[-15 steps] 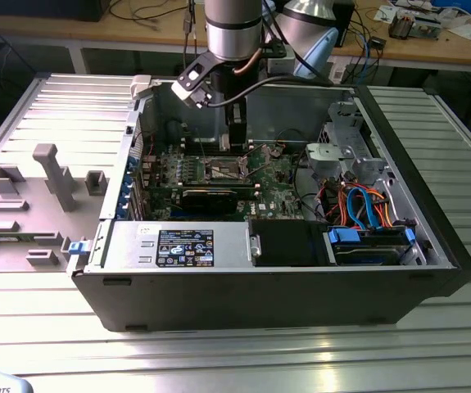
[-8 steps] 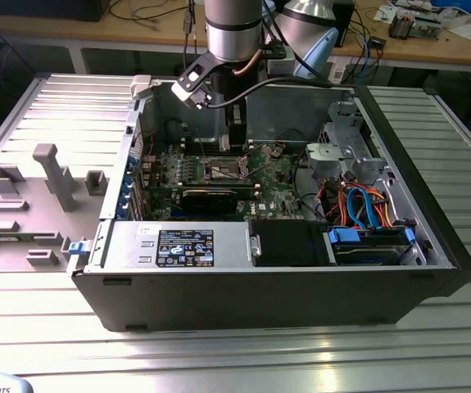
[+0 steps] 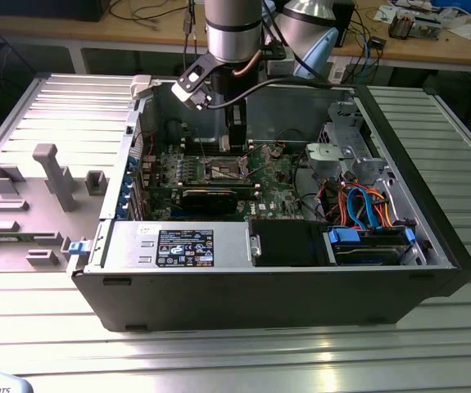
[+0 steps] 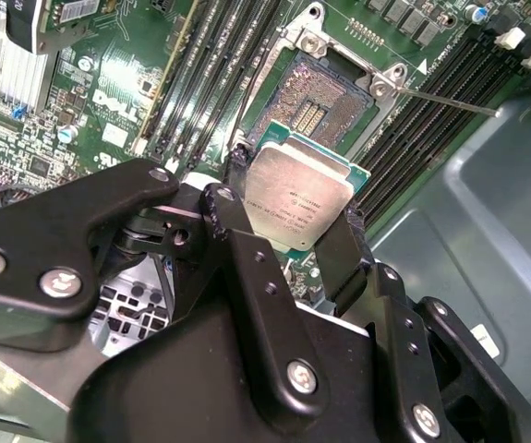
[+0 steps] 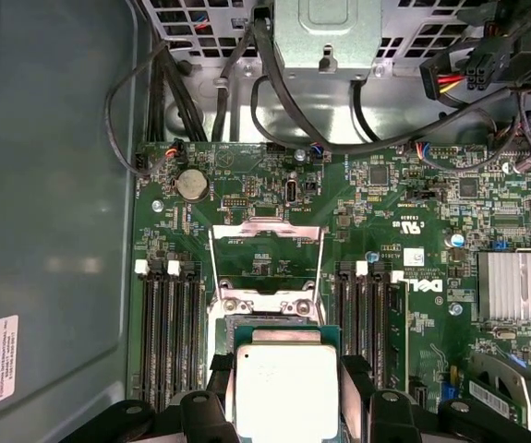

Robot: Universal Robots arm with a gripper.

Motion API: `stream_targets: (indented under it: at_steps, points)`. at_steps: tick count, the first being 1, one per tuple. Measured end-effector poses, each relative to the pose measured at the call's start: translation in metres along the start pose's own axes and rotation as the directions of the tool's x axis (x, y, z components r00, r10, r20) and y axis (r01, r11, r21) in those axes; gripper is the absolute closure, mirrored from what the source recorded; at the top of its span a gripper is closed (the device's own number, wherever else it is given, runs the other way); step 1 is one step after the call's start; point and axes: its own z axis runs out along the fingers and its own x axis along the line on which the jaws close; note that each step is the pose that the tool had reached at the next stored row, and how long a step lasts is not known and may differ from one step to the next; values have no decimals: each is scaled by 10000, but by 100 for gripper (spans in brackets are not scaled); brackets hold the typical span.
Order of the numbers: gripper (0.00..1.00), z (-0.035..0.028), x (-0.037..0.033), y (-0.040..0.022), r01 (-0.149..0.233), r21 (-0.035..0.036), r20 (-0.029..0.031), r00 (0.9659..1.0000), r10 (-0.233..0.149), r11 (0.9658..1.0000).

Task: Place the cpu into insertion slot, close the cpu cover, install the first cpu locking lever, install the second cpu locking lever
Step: 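Place the cpu into insertion slot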

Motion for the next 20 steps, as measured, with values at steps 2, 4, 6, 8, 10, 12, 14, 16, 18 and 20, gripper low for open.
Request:
stream_targets:
  at_steps: [2, 4, 6, 8, 10, 12, 14, 16, 18, 20]
  points:
    - [46, 19, 1, -2, 1, -1, -1, 10000, -1, 10000]
    - [46, 68, 3, -8, 0, 1, 2, 10000, 0, 10000]
    - [46, 115, 5, -11, -6, 0, 1, 10000, 6, 10000]
    - [46, 160, 9, -16, -10, -1, -1, 10000, 10, 10000]
    - [46, 205, 13, -19, -8, 0, -1, 10000, 8, 10000]
    - [46, 224, 12, -21, -8, 2, 1, 10000, 8, 10000]
    - [46, 225, 12, -21, -8, 1, 0, 10000, 8, 10000]
    - [46, 228, 12, -21, -8, 0, -1, 10000, 8, 10000]
    - [46, 230, 12, -21, -8, 0, -1, 10000, 8, 10000]
    - [46, 231, 12, -21, -8, 0, -1, 10000, 8, 10000]
